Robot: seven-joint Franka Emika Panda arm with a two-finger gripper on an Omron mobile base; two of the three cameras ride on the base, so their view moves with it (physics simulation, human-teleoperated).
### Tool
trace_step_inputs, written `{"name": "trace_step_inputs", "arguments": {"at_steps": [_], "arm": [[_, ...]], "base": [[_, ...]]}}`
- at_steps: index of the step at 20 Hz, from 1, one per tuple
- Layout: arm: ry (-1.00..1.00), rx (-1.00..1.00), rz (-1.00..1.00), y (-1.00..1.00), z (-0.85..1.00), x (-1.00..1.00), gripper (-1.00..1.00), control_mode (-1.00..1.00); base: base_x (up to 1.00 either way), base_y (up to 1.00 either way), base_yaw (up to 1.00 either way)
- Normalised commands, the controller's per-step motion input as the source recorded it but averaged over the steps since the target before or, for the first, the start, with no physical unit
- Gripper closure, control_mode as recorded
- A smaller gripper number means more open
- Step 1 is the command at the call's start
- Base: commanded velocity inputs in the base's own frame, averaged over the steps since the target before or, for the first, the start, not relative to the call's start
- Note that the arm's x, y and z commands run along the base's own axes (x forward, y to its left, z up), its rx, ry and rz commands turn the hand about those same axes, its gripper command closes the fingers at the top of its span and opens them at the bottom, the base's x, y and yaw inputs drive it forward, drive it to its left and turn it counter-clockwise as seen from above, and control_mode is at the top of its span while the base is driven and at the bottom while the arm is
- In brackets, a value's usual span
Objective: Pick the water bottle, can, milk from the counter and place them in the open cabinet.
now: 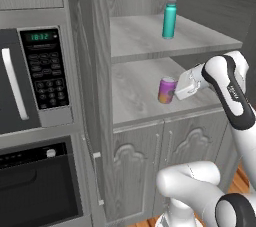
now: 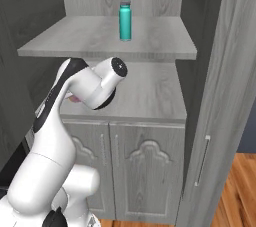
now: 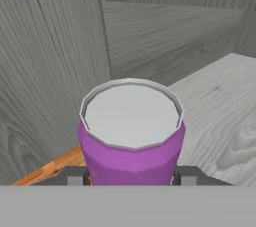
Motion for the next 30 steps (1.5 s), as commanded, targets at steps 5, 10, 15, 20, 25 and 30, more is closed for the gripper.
{"name": "trace_step_inputs", "arguments": {"at_steps": [5,10,15,20,25,30], "arm": [[0.00,0.00,0.00,0.00,0.05,-0.14,1.00,-1.00],[0.01,-0.05,-0.04,0.01,0.44,-0.04,1.00,-1.00],[0.05,-0.01,-0.17,0.00,0.61,-0.10,1.00,-1.00],[-0.03,0.00,-0.23,0.02,0.54,0.00,1.00,-1.00],[-0.08,0.00,-0.24,0.09,0.50,0.00,1.00,-1.00],[-0.06,0.00,-0.20,0.18,0.36,0.07,1.00,-1.00]], "base": [[0.00,0.00,0.00],[0.00,0.00,0.00],[0.00,0.00,0.00],[0.00,0.00,0.00],[0.00,0.00,0.00],[0.00,0.00,0.00]]}}
